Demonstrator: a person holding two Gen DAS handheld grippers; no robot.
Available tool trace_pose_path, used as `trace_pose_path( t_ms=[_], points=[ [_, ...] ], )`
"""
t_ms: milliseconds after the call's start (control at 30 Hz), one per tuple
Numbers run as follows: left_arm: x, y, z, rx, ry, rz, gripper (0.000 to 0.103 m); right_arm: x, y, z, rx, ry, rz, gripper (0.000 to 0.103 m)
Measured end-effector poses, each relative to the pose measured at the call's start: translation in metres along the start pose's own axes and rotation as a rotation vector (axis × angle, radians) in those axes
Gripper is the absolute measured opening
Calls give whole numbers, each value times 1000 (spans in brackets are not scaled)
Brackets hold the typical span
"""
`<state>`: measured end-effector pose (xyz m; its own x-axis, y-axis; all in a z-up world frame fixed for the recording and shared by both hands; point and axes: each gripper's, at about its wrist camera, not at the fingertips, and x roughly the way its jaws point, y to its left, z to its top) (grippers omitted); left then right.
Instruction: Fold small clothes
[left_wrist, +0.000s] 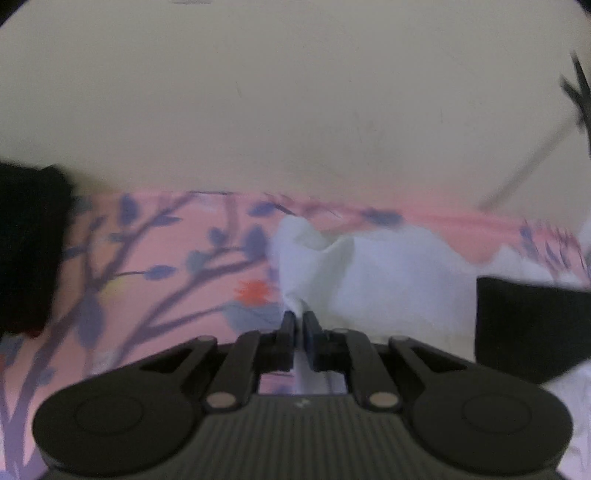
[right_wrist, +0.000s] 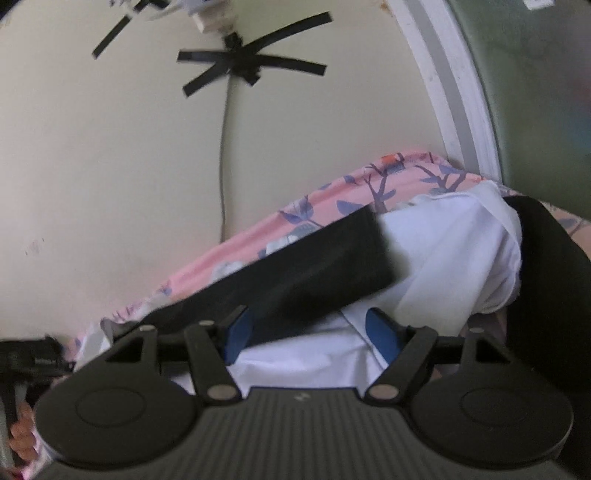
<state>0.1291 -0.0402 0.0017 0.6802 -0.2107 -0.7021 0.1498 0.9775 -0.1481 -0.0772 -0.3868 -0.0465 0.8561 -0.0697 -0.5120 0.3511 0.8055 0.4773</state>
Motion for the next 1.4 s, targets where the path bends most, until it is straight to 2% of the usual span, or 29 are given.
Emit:
trace_pose_path(
  t_ms=[100, 200, 267, 333, 400, 467, 567, 700, 800, 833, 867, 900, 933, 1000, 1067, 1100, 1167, 1200, 1300, 1400],
  points=[
    [4, 31, -10, -124, 4, -90, 9, 3, -6, 2, 37, 16, 2, 72],
    [2, 35, -14, -128, -24, -88, 17, 6, -4, 3, 27, 26, -8, 71],
    [-2, 36, -15, -132, -32, -74, 26, -4, -5, 8, 39, 19, -25, 65],
    [-14, 42, -14, -176, -54, -95, 21, -30, -18, 17, 96, -48, -41, 67],
    [-27, 49, -9, -220, -97, -166, 21, -64, -38, 27, 150, -120, -78, 68],
    [-35, 40, -6, -193, -119, -232, 23, -94, -57, 35, 170, -159, -154, 69],
    [-31, 18, -10, -98, -92, -293, 23, -121, -79, 31, 180, -145, -230, 69],
    [-23, -8, -21, 15, -47, -302, 26, -127, -91, 7, 150, -59, -281, 69],
    [-19, -15, -28, 66, -29, -268, 29, -111, -84, -6, 69, 9, -291, 65],
    [-15, -16, -29, 75, -18, -253, 29, -105, -76, -7, 6, 1, -313, 55],
    [-13, -14, -29, 76, -11, -250, 29, -95, -66, -7, -72, 16, -330, 41],
    [-13, -13, -28, 67, -11, -260, 29, -84, -62, -5, -124, 33, -361, 4],
    [-13, -11, -28, 62, -8, -266, 29, -75, -61, 0, -158, 38, -387, 0],
    [-12, -5, -28, 53, -8, -277, 30, -61, -68, 24, -173, 16, -482, 0],
    [-12, -2, -28, 42, -6, -286, 30, -63, -82, 67, -130, -84, -604, 0],
    [-11, -2, -28, 38, -5, -290, 30, -69, -87, 91, -63, -129, -613, 0],
    [-11, -1, -27, 31, -3, -297, 30, -86, -82, 135, 38, -206, -539, 0],
    [-10, 0, -26, 24, -2, -301, 30, -91, -70, 151, 30, -228, -506, 0],
    [-10, 6, -23, -20, -2, -323, 32, -91, -6, 180, -84, -254, -392, 0],
    [-17, 18, -18, -88, -47, -334, 33, -80, 72, 184, -176, -208, -201, 0]
  ],
)
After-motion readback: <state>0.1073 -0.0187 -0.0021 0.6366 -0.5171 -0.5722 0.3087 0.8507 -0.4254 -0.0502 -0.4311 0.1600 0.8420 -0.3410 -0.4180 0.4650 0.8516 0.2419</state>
